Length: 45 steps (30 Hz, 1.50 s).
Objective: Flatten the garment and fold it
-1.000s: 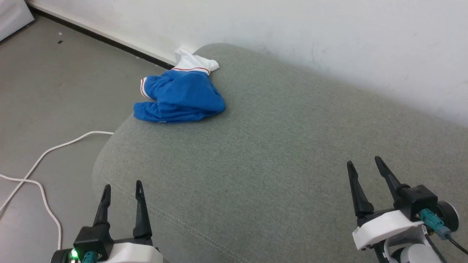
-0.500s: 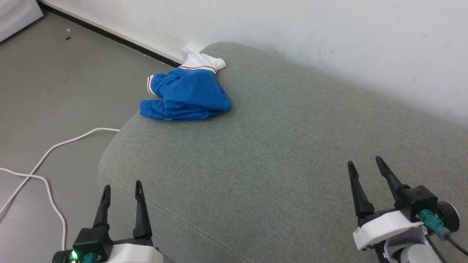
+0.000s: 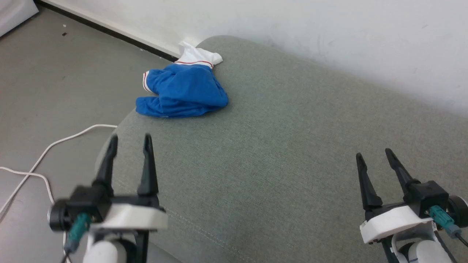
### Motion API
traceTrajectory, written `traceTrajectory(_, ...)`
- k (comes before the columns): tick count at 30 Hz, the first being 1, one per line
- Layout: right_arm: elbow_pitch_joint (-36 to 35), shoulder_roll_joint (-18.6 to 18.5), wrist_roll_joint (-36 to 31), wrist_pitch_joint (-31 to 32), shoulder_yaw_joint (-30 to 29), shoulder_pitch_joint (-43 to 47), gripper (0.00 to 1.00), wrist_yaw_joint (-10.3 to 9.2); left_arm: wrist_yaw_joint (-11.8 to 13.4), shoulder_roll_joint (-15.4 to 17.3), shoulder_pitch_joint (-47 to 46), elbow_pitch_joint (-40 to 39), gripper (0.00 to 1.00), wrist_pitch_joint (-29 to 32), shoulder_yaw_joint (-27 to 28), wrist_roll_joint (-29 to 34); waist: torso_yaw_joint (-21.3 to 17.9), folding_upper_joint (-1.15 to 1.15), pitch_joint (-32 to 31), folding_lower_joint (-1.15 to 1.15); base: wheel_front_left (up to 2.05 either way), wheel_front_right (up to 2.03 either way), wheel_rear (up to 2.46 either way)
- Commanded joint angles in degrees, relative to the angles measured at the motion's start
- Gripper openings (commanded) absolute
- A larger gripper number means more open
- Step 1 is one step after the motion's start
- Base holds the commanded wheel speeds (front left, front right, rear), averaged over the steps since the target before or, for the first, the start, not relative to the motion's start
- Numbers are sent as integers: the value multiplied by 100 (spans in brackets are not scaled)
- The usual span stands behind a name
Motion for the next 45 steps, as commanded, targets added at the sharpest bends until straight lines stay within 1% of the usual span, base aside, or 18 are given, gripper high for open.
traceTrajectory(1, -137, 18, -77, 55, -35, -46, 100, -12, -5, 162, -407, -150, 100, 236, -7, 136, -45, 0, 136, 0, 0, 0, 0)
traceTrajectory(4, -411, 18, -178, 191, -59, -90, 100, -12, 63, 229, -996, -338, 100, 740, 43, 153, -97, 0, 357, 0, 0, 0, 0)
traceTrajectory(5, -515, 18, -219, 245, -61, -112, 100, -12, 58, 300, -1213, -368, 100, 923, 49, 193, -117, 0, 436, 0, 0, 0, 0)
traceTrajectory(7, -759, 18, -305, 363, -49, -165, 100, -12, 28, 415, -1687, -403, 100, 1290, 75, 203, -166, 0, 610, 0, 0, 0, 0)
traceTrajectory(10, -1150, -6, -423, 563, -15, -243, 100, -12, -82, 520, -2395, -313, 100, 1842, 154, -5, -233, 0, 891, 0, 0, 0, 0)
traceTrajectory(14, -1660, -221, -406, 841, 71, -368, 100, -12, -233, 793, -3272, 206, 100, 2481, 368, -293, -369, 0, 1296, 0, 0, 0, 0)
traceTrajectory(18, -2232, -456, -341, 1153, 151, -504, 100, -12, -349, 1082, -3913, 813, 100, 2903, 560, -497, -561, 0, 1748, 0, 0, 0, 0)
traceTrajectory(20, -2537, -601, -320, 1318, 143, -559, 100, -12, -409, 1162, -4170, 1072, 100, 3042, 613, -608, -622, 0, 1996, 0, 0, 0, 0)
traceTrajectory(21, -2537, -601, -320, 1318, 143, -559, 100, -12, -409, 1162, -4170, 1072, 100, 3042, 613, -608, -622, 0, 1996, 0, 0, 0, 0)
traceTrajectory(22, -2815, -768, -294, 1489, 109, -601, 100, -12, -459, 1189, -4387, 1319, 100, 3147, 649, -731, -672, 0, 2233, 0, 0, 0, 0)
traceTrajectory(24, -3067, -911, -252, 1636, 79, -652, 100, -12, -537, 1259, -4542, 1529, 100, 3244, 650, -800, -759, 0, 2461, 0, 0, 0, 0)
traceTrajectory(29, -3561, -1190, -175, 1940, -40, -707, 100, -12, -562, 1300, -4802, 2031, 100, 3383, 735, -990, -917, 0, 2922, 0, 0, 0, 0)
traceTrajectory(30, -3561, -1190, -175, 1940, -40, -707, 100, -12, -562, 1300, -4802, 2031, 100, 3383, 735, -990, -917, 0, 2922, 0, 0, 0, 0)
traceTrajectory(35, -3986, -1446, -87, 2191, -193, -744, 100, -12, -536, 1267, -4899, 2557, 100, 3536, 697, -1064, -1005, 0, 3265, 0, 0, 0, 0)
traceTrajectory(38, -4172, -1536, -44, 2302, -244, -777, 100, -12, -525, 1270, -4942, 2944, 100, 3618, 706, -1122, -1061, 0, 3377, 0, 0, 0, 0)
traceTrajectory(41, -4250, -1598, -6, 2377, -266, -790, 100, -12, -464, 1307, -4921, 3274, 100, 3762, 657, -1079, -1132, 0, 3415, 0, 0, 0, 0)
traceTrajectory(43, -4255, -1636, 20, 2416, -274, -794, 100, -12, -448, 1395, -4909, 3478, 100, 3865, 631, -1038, -1200, 0, 3426, 0, 0, 0, 0)
traceTrajectory(45, -4257, -1659, 48, 2433, -291, -790, 100, -12, -407, 1388, -4888, 3633, 100, 3932, 656, -1082, -1253, 0, 3430, 0, 0, 0, 0)
